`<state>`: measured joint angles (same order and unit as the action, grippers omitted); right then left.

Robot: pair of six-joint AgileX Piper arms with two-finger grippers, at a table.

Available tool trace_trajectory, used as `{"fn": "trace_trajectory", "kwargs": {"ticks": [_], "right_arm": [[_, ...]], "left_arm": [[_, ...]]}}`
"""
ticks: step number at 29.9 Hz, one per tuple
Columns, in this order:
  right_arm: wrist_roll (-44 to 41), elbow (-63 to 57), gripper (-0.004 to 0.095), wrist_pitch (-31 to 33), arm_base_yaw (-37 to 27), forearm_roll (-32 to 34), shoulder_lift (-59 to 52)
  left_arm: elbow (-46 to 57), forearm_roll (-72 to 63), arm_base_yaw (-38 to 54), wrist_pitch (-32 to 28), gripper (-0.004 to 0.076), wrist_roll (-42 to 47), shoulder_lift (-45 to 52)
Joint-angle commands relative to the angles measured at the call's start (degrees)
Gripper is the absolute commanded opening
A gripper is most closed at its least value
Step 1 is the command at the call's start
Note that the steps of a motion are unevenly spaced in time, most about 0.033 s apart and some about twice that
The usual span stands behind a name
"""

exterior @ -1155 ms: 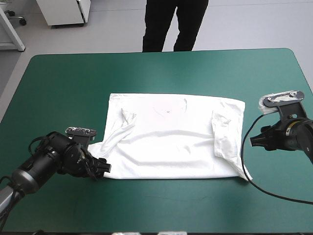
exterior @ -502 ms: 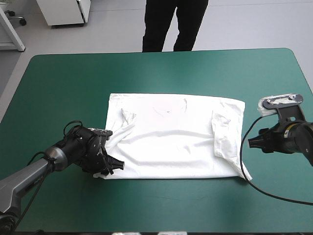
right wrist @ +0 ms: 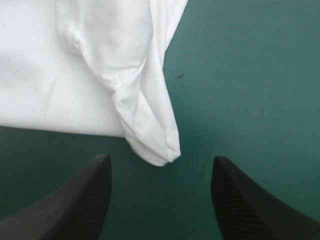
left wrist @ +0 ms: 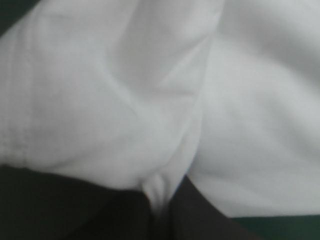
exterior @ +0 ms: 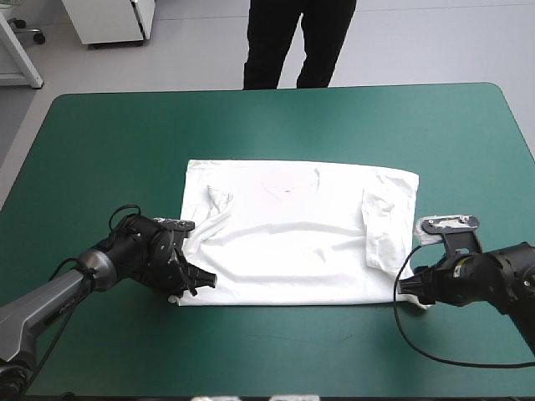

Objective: Fold the cloth

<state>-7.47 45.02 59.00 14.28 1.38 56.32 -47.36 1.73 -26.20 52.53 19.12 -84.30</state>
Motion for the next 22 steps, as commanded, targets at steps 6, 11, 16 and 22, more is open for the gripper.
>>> {"fn": "trace_trajectory", "kwargs": {"ticks": [6,11,16,22], "right_arm": [[-0.1,-5.3,0.0554,-11.2,-0.1,0.2,5.6],[-0.1,-5.4,0.0554,-14.4,-0.1,0.1,13.1],[-0.1,-5.4,0.0554,-17.3,-0.1,0.1,18.5],[0.3,-5.4,0.0379,-15.9,-0.1,-1.4,23.5]], "left_arm": [[0.7,2.3,0.1,-4.1,-0.0009,-0.6,-0.8],[0.7,2.3,0.1,-3.9,-0.0009,-0.6,-0.8],[0.7,2.2,0.1,-3.4,-0.0009,-0.6,-0.8],[0.7,2.2,0.1,-3.4,-0.0009,-0.6,-0.8]]}}
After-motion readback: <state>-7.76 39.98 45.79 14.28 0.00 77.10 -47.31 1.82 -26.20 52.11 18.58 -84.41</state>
